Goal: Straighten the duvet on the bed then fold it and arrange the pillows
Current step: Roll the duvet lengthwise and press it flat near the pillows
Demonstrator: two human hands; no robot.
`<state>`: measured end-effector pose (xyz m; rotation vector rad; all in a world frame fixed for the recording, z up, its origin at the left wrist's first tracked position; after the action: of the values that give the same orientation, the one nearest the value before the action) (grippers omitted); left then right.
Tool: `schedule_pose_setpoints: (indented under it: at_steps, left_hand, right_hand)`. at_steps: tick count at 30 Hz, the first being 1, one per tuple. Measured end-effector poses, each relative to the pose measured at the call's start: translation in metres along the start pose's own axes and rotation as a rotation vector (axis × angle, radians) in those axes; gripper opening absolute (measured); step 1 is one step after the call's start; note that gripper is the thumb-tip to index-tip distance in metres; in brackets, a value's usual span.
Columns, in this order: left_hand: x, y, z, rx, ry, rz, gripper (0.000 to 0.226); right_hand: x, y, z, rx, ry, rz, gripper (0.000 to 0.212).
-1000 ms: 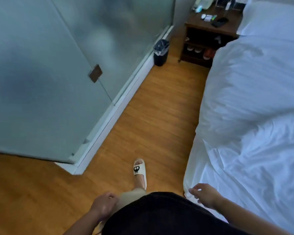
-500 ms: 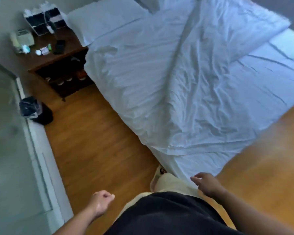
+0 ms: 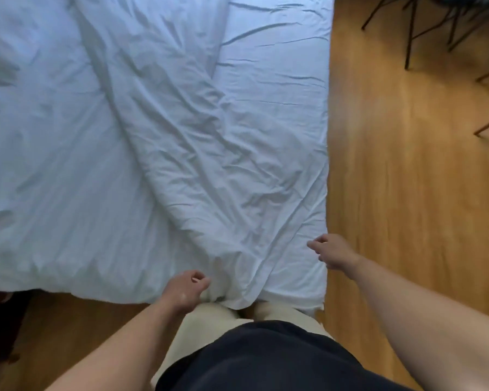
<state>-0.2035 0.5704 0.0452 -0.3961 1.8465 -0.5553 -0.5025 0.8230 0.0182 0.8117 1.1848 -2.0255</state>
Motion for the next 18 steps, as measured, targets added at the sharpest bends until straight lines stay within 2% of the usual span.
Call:
schedule_pose_setpoints:
  at_steps: [2, 6, 9, 12, 18]
  left_hand:
    - [0.031, -0.024, -0.036, 0.09, 0.08, 0.032, 0.031]
    - [0.11, -0.06, -0.11, 0.204, 0.228, 0.08, 0.026]
    - [0.175, -0.074, -0.169, 0.373, 0.357, 0.119, 0.036]
    - [0.247, -0.072, -0.235, 0.544, 0.493, 0.089, 0.047]
    - [0.38, -0.029, -0.359, 0.677, 0.732, -0.123, 0.066]
  right_hand:
    - [0.007, -0.004, 0.009, 0.095, 0.045, -0.04, 0.036]
    - [0.029, -0.004, 0.02, 0.26, 0.16, -0.14, 0.025]
    - [0.062, 0.004, 0.026, 0.343, 0.223, -0.215, 0.024]
    - [0.113, 0.013, 0.036, 0.308, 0.242, -0.242, 0.042]
    - [0.263, 0.004, 0.072, 0.098, 0.093, -0.341, 0.083]
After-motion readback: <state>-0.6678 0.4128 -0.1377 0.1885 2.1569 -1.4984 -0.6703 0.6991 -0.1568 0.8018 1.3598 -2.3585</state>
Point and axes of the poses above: each hand's wrist, its own x-axis towards the middle knuckle, its own y-axis out of the palm, z = x × y, the point moved 6 cm from there along x, towards the middle knuckle, and after that the axes turned 7 degrees about -z, right-handed, at the moved point
